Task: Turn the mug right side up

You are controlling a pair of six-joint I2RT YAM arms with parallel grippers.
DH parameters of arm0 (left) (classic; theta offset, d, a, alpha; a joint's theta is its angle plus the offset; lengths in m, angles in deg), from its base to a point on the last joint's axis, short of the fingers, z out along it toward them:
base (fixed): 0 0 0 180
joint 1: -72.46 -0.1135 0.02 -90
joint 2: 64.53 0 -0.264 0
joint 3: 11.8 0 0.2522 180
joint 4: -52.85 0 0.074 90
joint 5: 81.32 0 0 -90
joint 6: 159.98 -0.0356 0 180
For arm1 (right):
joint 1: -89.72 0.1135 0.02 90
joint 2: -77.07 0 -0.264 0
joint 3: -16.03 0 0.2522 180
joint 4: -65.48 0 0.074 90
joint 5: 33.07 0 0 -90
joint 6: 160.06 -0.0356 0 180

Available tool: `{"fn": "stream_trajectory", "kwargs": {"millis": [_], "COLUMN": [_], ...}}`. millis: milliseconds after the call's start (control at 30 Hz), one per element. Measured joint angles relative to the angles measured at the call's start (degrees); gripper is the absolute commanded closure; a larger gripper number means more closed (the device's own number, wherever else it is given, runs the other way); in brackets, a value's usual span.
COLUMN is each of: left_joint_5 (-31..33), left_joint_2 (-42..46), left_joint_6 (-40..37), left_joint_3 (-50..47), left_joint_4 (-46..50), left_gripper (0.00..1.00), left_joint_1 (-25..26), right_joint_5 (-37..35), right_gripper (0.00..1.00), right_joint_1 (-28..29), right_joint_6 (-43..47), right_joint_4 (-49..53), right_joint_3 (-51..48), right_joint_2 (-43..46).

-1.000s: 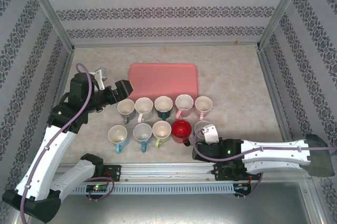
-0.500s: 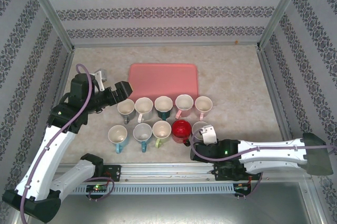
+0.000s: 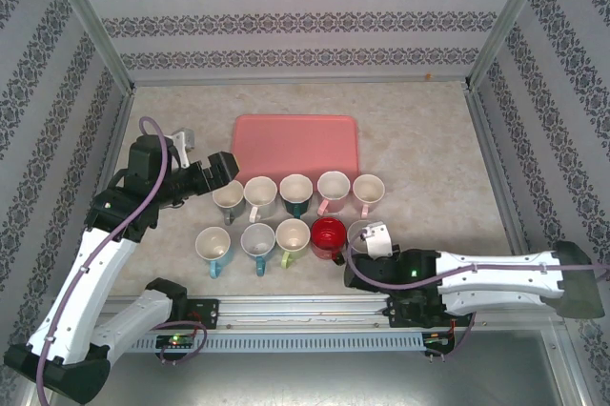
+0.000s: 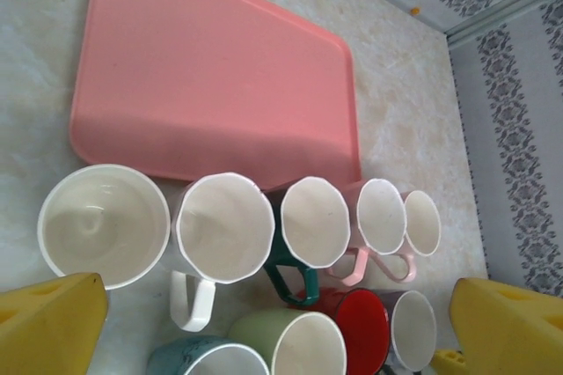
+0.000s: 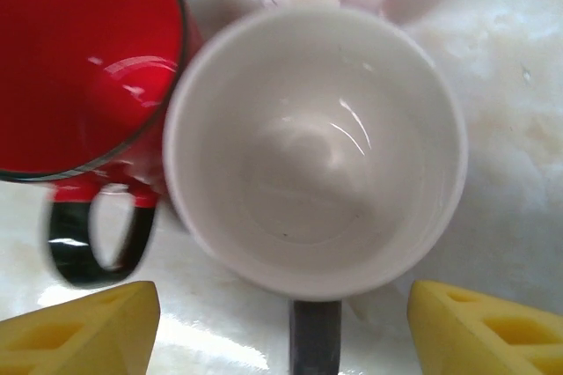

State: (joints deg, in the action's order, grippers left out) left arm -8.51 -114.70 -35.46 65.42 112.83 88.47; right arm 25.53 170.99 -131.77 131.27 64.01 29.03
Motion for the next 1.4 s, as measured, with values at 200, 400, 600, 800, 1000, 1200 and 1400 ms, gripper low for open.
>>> {"fn": "stream_trajectory", "kwargs": {"millis": [200, 400, 600, 800, 1000, 1200, 1400], "left_joint_5": [3.52, 7.19, 8.63, 18.91, 26.14, 25.92, 21.84], "left_joint_2": [-0.31, -2.60, -4.74, -8.70, -13.27, -17.00, -14.69], "left_joint_6": [-4.57, -5.92, -7.56, -13.94, -26.08, -30.12, -29.97], "left_joint_3": [4.22, 6.27, 5.42, 2.36, -6.40, -14.69, -29.27], "left_joint_4": [3.63, 5.09, 2.64, -7.21, -23.45, -33.18, -44.70], "left_gripper": [0.00, 0.00, 0.00, 0.00, 0.00, 0.00, 0.00], "left_joint_1": [0.00, 0.00, 0.00, -0.04, -4.39, -15.65, -22.14], "right_joint_5": [0.83, 5.40, 8.79, 6.14, 8.59, 13.97, 18.64], "right_gripper": [0.02, 0.02, 0.02, 0.02, 0.02, 0.02, 0.02], "right_joint_1": [-0.11, -8.33, -24.06, -34.03, -49.27, -65.31, -76.61], "right_joint_6": [4.09, 13.62, 25.20, 38.73, 46.60, 47.15, 49.83], "right_joint_4": [4.96, 6.97, 2.05, -12.85, -23.67, -31.26, -41.48], "right_joint_3": [7.56, 20.31, 32.89, 37.86, 39.26, 31.76, 11.76], "right_joint_2": [8.22, 4.48, -5.03, -12.96, -17.90, -18.01, -15.32]}}
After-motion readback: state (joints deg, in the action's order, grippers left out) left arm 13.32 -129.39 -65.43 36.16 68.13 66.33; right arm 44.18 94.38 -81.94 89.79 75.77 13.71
